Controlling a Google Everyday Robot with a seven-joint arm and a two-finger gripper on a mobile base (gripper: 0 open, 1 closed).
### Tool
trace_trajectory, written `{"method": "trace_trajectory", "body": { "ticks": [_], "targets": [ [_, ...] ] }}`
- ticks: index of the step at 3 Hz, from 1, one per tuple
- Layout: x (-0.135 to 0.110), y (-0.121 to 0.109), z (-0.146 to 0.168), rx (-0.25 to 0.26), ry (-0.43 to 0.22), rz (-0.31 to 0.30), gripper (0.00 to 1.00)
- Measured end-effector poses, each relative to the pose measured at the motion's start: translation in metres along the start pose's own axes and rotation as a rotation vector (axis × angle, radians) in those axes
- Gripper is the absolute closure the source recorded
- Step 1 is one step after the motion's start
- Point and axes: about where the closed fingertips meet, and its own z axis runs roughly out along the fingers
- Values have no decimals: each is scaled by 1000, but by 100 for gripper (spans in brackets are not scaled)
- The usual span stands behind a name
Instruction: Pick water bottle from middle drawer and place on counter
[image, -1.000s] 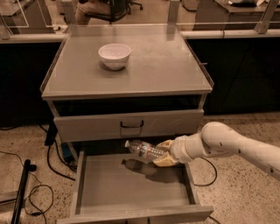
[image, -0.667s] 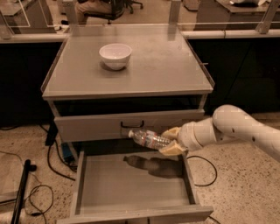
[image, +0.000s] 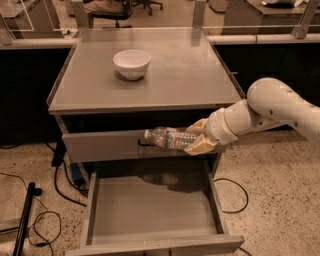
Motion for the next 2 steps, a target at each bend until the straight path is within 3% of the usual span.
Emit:
{"method": "trace_trajectory", "body": {
  "ticks": [1, 2],
  "targets": [
    [-25, -23, -37, 17, 30, -13, 100],
    [-25, -23, -37, 17, 30, -13, 100]
  ]
}}
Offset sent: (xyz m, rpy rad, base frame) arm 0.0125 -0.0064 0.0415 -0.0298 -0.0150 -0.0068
